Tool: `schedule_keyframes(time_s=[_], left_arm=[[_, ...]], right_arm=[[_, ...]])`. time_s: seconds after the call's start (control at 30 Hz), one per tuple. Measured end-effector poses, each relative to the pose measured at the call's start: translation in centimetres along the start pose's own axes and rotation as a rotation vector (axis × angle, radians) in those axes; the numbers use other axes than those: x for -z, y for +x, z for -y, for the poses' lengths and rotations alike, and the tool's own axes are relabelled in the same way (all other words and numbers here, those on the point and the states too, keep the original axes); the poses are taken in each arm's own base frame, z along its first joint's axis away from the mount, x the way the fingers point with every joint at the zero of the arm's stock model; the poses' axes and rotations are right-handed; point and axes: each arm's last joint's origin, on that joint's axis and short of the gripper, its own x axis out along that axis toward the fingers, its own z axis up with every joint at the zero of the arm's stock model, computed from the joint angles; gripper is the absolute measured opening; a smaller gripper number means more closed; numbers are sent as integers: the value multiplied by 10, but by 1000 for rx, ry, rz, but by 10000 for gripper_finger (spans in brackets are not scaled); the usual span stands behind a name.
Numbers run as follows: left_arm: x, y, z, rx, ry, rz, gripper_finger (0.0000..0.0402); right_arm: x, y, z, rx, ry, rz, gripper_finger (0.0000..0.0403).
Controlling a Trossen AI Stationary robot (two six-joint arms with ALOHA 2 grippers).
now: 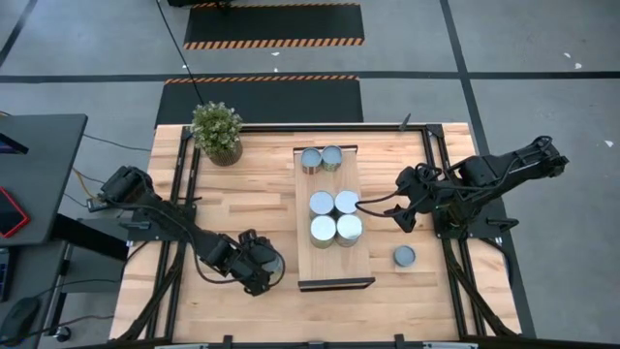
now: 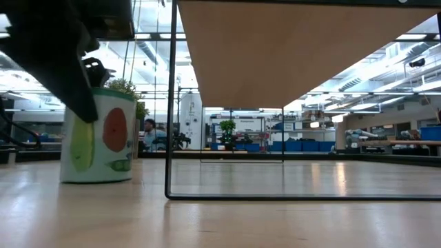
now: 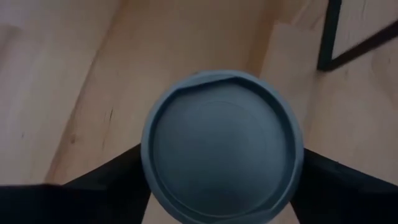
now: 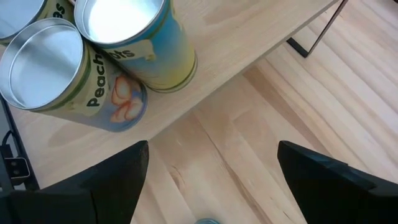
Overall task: Pick and place cans onto a shelf
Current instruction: Put the canned mixed vegetables on the shelf
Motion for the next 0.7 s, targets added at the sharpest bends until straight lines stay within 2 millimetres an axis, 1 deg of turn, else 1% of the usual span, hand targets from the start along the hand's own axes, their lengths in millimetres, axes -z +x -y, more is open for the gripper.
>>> schedule_keyframes(time_s=[0.13,0.2,0.3,0.37,0.47,0.6,0.7], left_arm=[[-5,2,-4,-10,-24,4,284],[-7,1,-7,-11,-26,-1,283],[-11,-7,-13,-7,-24,-6,284],[-12,-15,-19,-11,-1,-24,284],[-20,-33,-32,17,-16,-28,284],[-36,-60,-58,116,-84,-16,284],[-48,-75,-83,150,-173,1,284]], right_arm=[[0,0,0,-1,1,1,364],[0,0,0,-1,1,2,364],[0,0,0,-1,0,2,364],[0,0,0,-1,1,3,364],[0,0,0,0,0,4,364],[0,0,0,-1,0,4,364],[-1,0,1,2,6,7,364]])
